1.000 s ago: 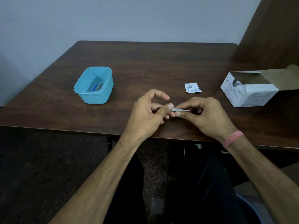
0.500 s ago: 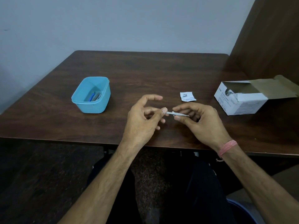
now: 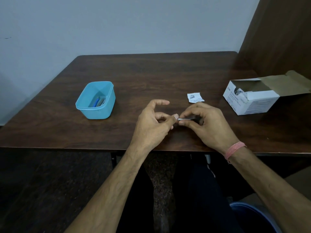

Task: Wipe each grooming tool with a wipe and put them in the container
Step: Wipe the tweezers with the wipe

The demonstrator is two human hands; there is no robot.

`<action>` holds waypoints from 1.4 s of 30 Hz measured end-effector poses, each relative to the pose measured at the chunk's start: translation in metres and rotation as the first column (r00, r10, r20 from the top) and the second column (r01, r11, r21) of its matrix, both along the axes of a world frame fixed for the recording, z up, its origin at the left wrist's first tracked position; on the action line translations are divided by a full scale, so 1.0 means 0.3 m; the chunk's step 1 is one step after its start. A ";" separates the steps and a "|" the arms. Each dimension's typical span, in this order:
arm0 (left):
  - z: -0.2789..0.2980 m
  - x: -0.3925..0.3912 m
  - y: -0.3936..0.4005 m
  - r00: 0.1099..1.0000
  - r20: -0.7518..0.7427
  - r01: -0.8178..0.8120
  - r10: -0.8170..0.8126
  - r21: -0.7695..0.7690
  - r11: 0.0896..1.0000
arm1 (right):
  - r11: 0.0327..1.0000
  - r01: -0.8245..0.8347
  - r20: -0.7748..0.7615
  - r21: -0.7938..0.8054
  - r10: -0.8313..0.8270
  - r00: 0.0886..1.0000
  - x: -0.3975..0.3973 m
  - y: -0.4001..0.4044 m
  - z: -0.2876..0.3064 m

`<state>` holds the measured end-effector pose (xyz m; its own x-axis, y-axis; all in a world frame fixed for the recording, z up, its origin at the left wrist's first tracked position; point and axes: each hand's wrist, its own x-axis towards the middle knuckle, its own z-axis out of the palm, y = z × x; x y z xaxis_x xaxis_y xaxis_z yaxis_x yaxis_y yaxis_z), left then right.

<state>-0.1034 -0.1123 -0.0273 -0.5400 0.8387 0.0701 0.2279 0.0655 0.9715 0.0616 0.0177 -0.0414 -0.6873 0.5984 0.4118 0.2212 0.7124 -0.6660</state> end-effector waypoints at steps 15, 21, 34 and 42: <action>-0.011 -0.003 0.017 0.994 -0.080 -0.076 0.073 -0.031 0.997 | 0.989 0.108 0.048 0.102 -0.114 0.992 -0.007 -0.014 0.008; -0.004 0.017 0.014 0.981 -0.008 -0.195 0.196 0.064 0.979 | 0.986 0.166 0.001 0.027 -0.166 0.986 0.001 -0.015 0.008; 0.000 0.011 -0.001 0.999 0.029 -0.025 0.026 -0.029 0.999 | 0.873 0.120 -0.268 -0.473 -0.272 0.924 0.037 0.024 -0.006; 0.014 0.014 0.036 0.983 0.023 -0.184 0.185 -0.046 0.982 | 0.844 0.171 -0.372 -0.509 -0.395 0.840 0.043 0.026 0.022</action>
<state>-0.0991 -0.1016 -0.0232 -0.6867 0.7266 0.0190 0.1815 0.1462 0.9725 0.0746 0.0254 -0.0349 -0.2629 0.9260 0.2708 -0.0356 0.2712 -0.9619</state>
